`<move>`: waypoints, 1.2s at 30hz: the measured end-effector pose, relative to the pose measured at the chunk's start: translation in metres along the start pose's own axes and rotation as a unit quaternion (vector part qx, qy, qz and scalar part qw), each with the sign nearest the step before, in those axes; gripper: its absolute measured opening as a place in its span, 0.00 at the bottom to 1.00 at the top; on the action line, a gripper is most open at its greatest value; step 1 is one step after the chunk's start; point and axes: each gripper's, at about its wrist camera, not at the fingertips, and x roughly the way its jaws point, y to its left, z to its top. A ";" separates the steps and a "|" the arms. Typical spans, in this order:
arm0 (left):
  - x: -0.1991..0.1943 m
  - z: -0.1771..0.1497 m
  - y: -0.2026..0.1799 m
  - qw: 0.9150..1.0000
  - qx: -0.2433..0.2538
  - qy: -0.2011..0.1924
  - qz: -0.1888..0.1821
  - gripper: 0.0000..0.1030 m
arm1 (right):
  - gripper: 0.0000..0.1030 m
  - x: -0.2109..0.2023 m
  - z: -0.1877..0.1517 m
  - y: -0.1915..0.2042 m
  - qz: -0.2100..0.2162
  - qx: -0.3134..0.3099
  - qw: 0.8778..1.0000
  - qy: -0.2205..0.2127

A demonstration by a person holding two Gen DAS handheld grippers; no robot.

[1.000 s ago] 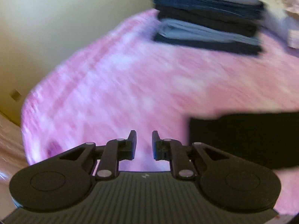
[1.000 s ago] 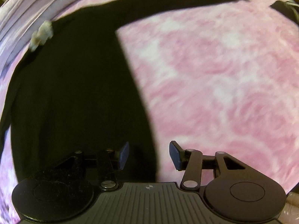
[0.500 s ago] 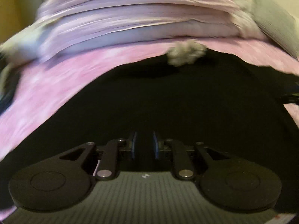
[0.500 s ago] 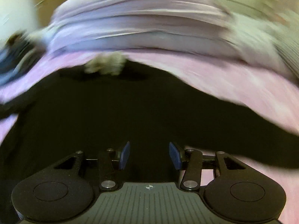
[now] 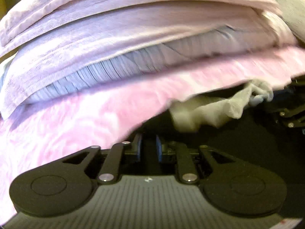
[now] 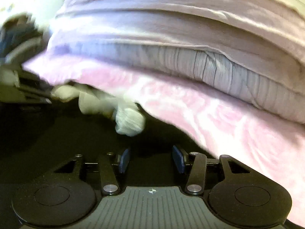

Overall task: Fold clothes
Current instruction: 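Grasp the black top's hem with both grippers and straighten it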

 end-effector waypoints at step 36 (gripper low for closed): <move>-0.280 -0.112 -0.002 0.984 -0.111 0.133 0.030 0.19 | 0.44 -0.265 -0.104 0.016 -0.104 0.162 0.977 0.093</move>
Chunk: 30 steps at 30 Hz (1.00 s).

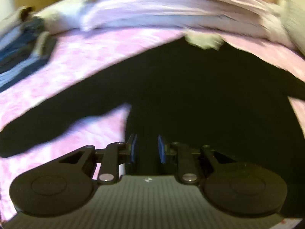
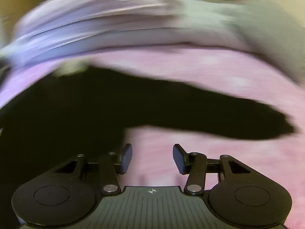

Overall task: Fold clothes
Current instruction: 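Grasp the black top's hem with both grippers and straighten it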

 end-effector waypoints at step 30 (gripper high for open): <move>-0.271 -0.002 -0.003 0.999 0.027 0.025 -0.033 0.35 | 0.69 -0.284 -0.026 0.105 0.065 0.082 0.993 0.058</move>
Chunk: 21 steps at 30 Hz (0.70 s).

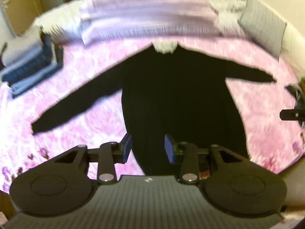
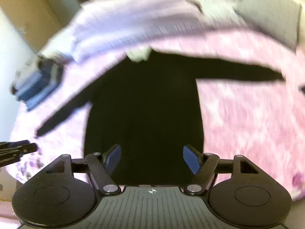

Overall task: Fold clothes
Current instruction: 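Release the hem and lift both grippers away from the black top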

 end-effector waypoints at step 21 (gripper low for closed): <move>-0.188 -0.124 -0.114 0.999 -0.017 -0.034 0.009 0.56 | 0.72 -0.172 -0.134 0.011 -0.002 -0.067 0.998 0.011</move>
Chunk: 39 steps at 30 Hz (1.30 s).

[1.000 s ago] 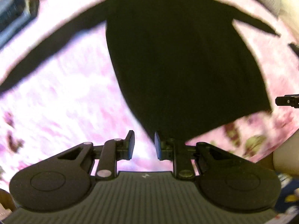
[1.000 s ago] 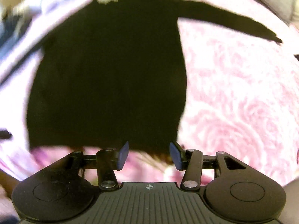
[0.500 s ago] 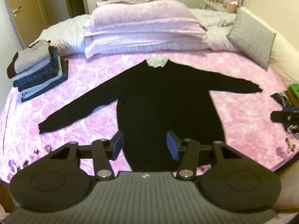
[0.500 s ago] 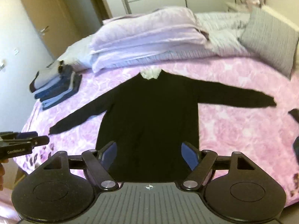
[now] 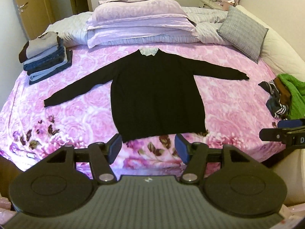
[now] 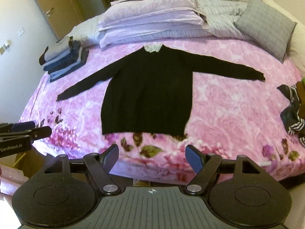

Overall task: Fold clothes
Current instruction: 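Release the hem and lift both grippers away from the black top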

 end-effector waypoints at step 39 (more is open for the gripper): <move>-0.023 -0.013 -0.041 0.999 0.028 -0.003 0.018 0.56 | 0.72 -0.018 -0.017 0.001 0.004 -0.044 0.999 -0.009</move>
